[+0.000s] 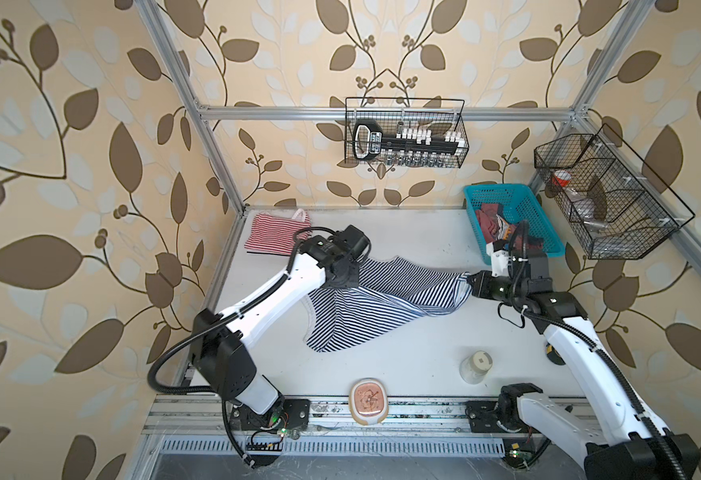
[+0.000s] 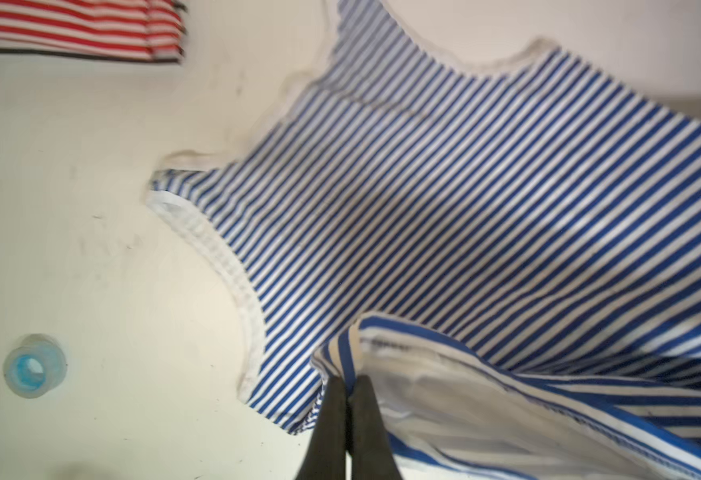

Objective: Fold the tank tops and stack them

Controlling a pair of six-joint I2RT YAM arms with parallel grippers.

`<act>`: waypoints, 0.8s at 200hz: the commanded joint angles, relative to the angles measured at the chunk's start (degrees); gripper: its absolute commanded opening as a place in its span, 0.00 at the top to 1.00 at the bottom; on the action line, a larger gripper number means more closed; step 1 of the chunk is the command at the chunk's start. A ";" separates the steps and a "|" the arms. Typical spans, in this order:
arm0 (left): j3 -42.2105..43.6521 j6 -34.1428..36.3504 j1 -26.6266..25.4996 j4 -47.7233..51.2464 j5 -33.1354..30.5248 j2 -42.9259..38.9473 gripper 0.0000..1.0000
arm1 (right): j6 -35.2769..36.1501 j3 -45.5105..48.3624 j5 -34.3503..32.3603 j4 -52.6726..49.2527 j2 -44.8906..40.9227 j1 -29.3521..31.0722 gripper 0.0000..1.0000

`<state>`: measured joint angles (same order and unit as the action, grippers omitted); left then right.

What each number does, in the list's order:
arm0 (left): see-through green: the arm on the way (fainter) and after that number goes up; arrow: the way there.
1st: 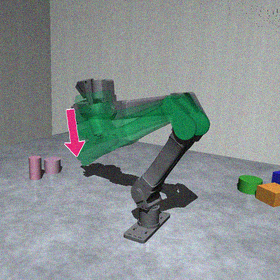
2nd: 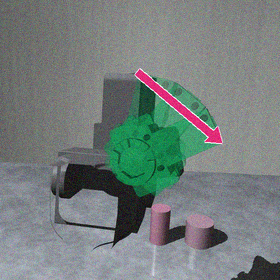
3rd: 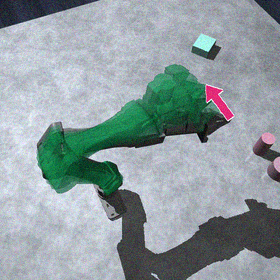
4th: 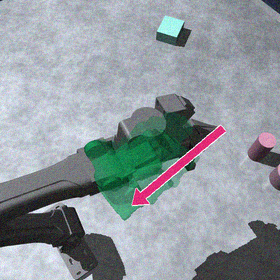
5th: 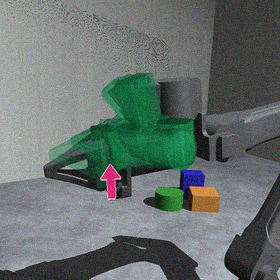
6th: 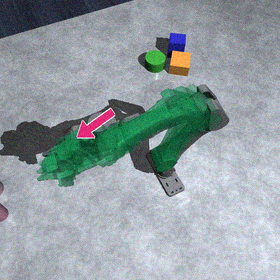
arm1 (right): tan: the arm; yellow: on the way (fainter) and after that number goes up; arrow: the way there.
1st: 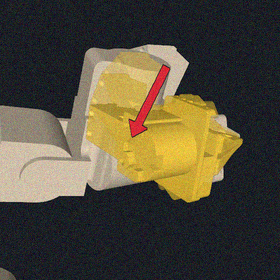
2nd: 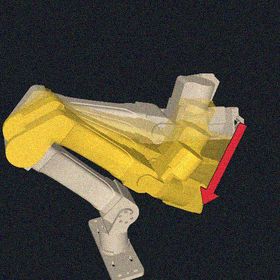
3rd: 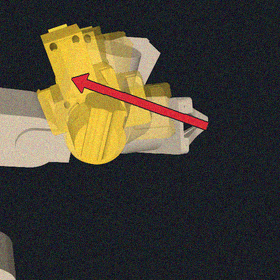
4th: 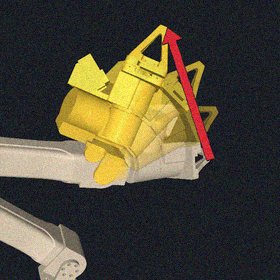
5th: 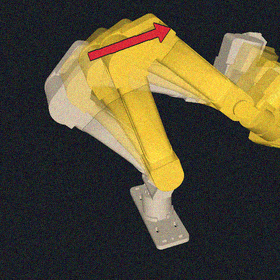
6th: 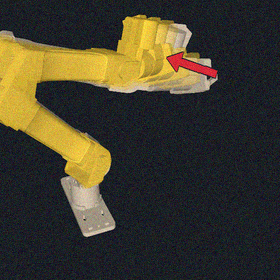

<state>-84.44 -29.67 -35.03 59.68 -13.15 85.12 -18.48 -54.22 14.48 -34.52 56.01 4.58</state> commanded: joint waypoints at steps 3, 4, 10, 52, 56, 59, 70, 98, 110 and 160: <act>-6.58 3.38 1.65 0.69 -5.83 -10.02 1.00 | 3.29 -10.06 -0.75 -3.00 -1.56 -0.29 1.00; -6.77 3.56 1.64 0.61 -5.97 -10.35 1.00 | 3.28 -10.53 -0.76 -3.14 -1.58 -0.33 1.00; -8.11 4.49 1.78 0.17 -6.54 -11.79 1.00 | 3.57 -13.04 -0.74 -3.63 -1.53 -0.28 1.00; -17.64 9.71 1.94 -1.94 -6.54 -17.84 1.00 | 2.24 -26.20 3.93 -3.21 -2.63 -0.34 1.00; -17.95 9.88 1.95 -2.35 -6.54 -18.28 1.00 | 1.95 -26.76 4.67 -3.14 -2.66 -0.30 1.00; -18.00 10.10 1.94 -2.72 -6.54 -18.58 1.00 | 1.69 -27.11 5.23 -3.06 -2.67 -0.28 1.00; -17.83 10.47 1.85 -3.95 -6.45 -19.73 1.00 | 0.75 -27.67 7.02 -2.77 -2.66 -0.29 1.00; -14.17 10.99 1.91 -7.63 -7.91 -21.56 1.00 | -0.94 -25.74 10.55 -1.82 -2.71 -0.27 1.00; -12.22 11.31 1.91 -9.22 -8.84 -21.18 1.00 | -1.15 -24.28 10.48 -1.36 -2.25 -0.28 1.00; -14.40 14.36 6.80 -17.00 -8.38 -9.13 1.00 | -1.42 -24.35 11.39 7.62 8.59 -0.36 1.00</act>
<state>-95.74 -18.06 -32.12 50.13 -20.38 69.10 -19.49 -77.52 24.21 -33.93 58.52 4.47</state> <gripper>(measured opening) 0.045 0.047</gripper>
